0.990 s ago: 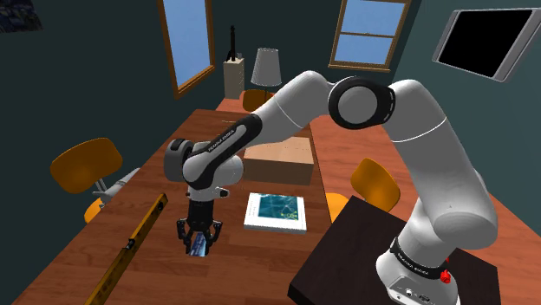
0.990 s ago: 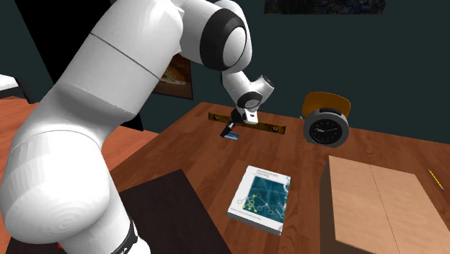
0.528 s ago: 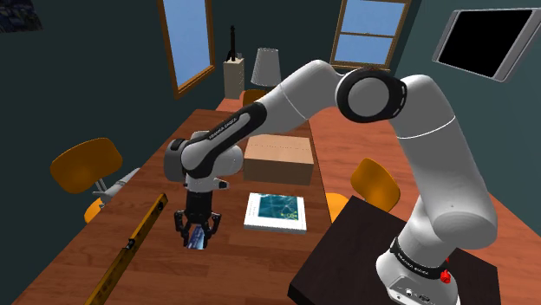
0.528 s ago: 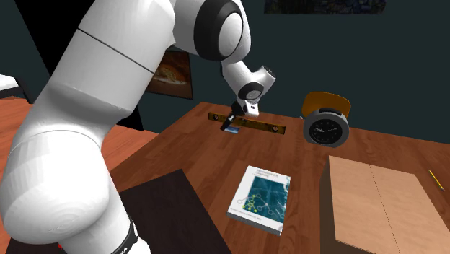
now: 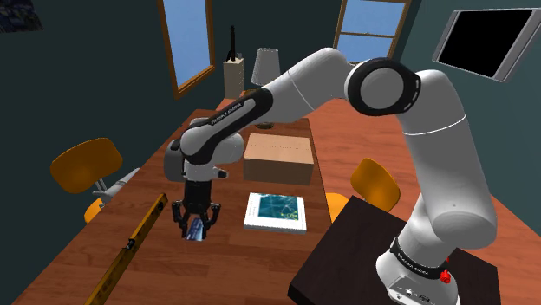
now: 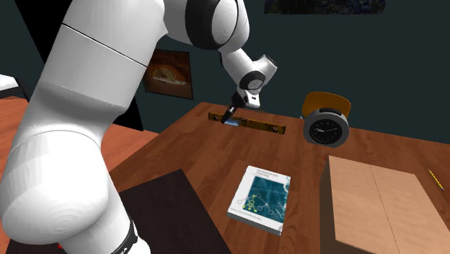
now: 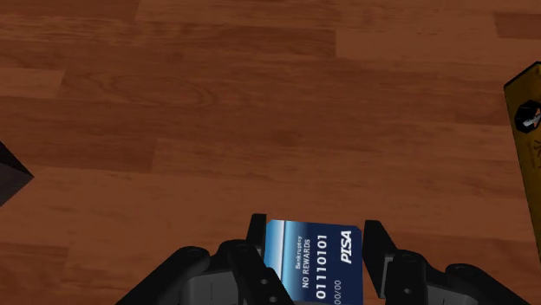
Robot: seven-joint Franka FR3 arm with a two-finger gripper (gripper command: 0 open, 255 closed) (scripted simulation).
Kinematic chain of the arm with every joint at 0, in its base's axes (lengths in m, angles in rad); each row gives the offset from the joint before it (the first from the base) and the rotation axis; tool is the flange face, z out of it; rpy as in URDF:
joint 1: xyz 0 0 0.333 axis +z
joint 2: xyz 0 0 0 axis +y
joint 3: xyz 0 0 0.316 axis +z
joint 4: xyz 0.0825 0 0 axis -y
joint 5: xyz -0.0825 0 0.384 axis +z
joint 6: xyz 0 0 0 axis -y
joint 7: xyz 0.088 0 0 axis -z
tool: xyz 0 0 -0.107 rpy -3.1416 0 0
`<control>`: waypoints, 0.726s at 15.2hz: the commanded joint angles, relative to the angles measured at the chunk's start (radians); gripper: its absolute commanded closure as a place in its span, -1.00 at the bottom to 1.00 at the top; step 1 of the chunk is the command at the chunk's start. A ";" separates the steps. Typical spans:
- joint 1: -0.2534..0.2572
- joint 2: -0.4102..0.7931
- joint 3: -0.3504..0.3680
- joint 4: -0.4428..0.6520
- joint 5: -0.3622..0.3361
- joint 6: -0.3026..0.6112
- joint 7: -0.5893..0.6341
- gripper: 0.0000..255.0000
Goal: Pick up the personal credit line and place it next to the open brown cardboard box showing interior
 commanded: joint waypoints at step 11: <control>-0.046 -0.110 0.000 -0.026 0.008 -0.095 0.000 1.00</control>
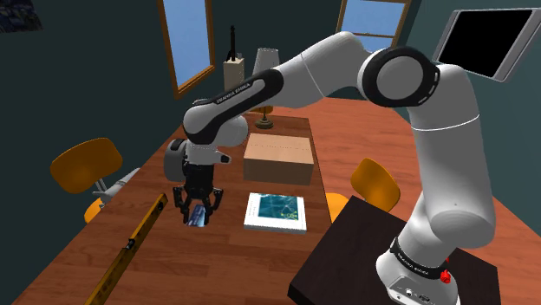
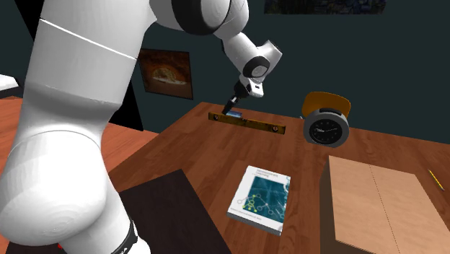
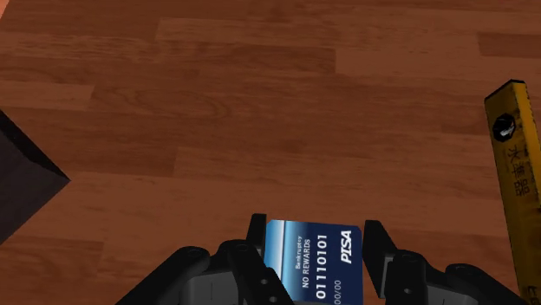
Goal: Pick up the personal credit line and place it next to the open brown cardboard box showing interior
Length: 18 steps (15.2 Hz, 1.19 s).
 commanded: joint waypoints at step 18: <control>-0.292 -0.115 -0.137 -0.110 -0.048 -0.187 -0.344 1.00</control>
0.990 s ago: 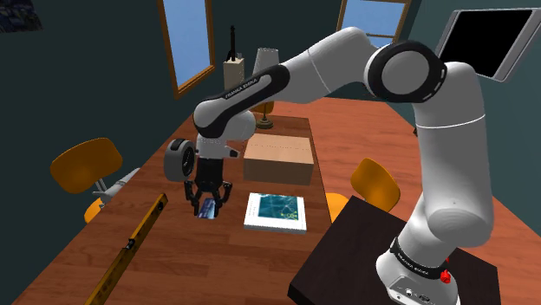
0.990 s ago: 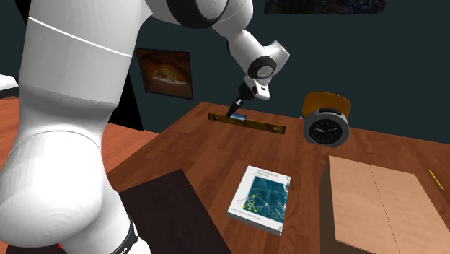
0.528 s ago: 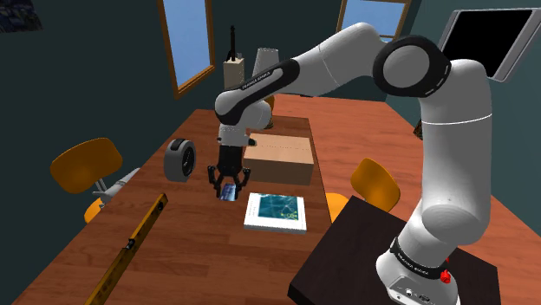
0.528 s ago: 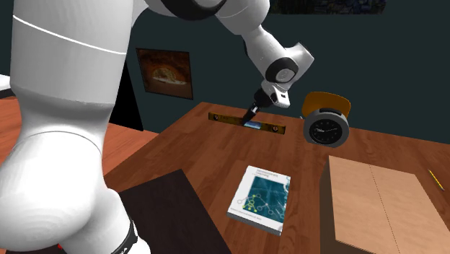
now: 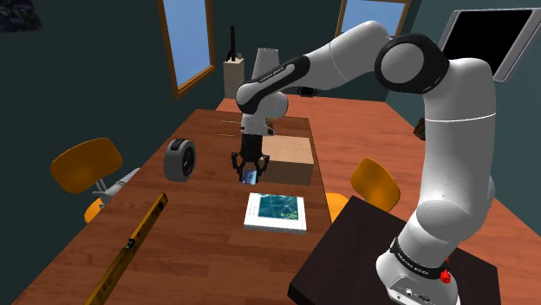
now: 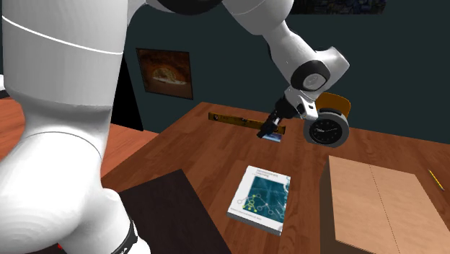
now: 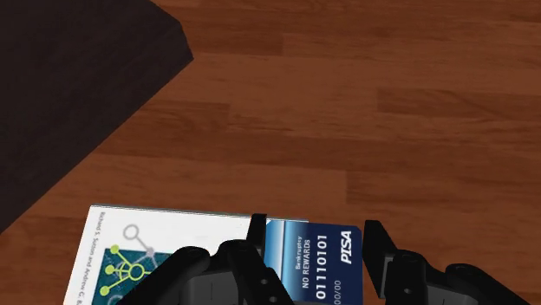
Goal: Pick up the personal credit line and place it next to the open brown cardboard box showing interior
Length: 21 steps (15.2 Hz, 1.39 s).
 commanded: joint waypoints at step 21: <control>-0.219 0.170 -0.146 0.240 -0.125 -0.188 -0.272 1.00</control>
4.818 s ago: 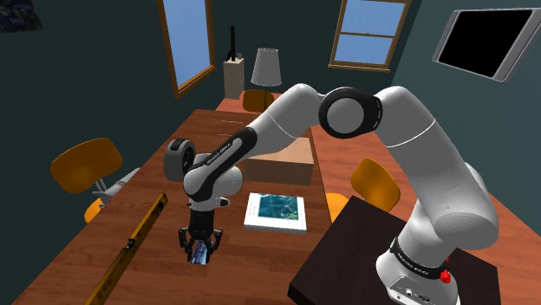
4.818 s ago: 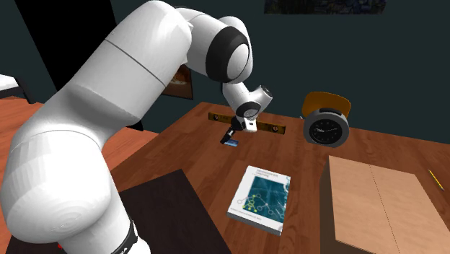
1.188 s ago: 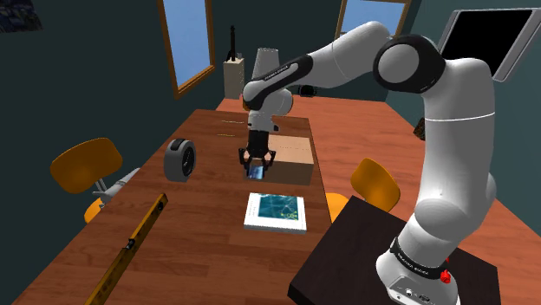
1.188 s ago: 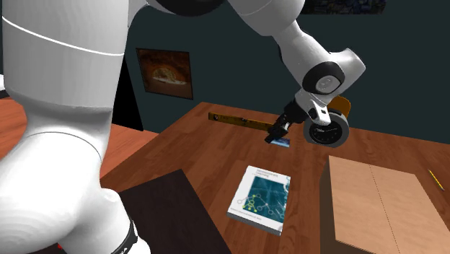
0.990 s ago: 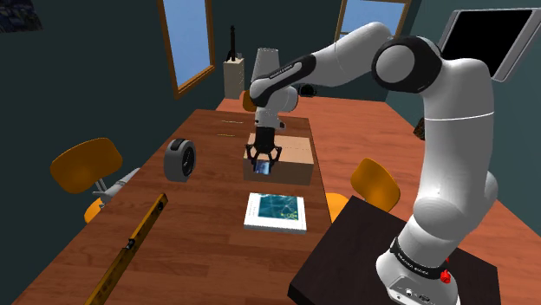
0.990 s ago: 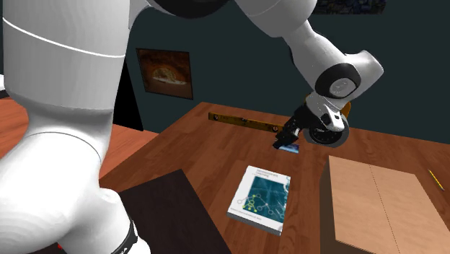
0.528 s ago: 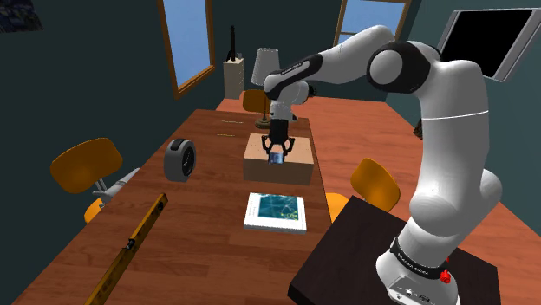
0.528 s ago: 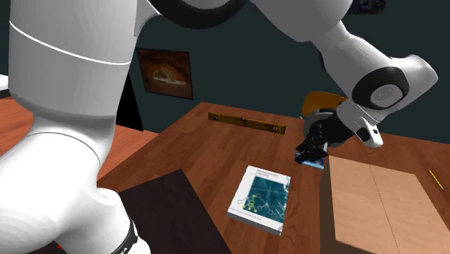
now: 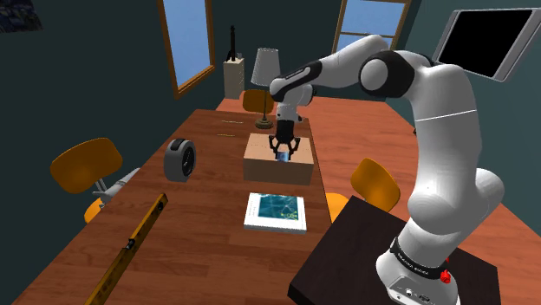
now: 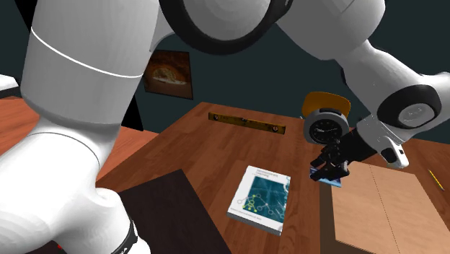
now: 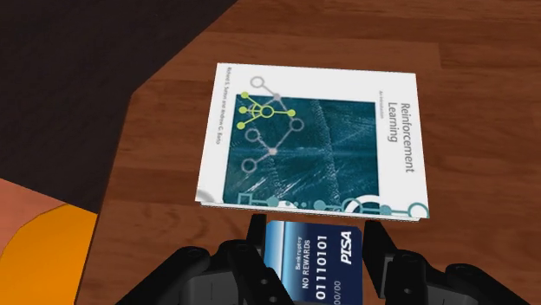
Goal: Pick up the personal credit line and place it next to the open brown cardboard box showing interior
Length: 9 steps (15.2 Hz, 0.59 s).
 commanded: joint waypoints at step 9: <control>0.005 0.078 -0.002 -0.015 0.000 0.090 -0.023 1.00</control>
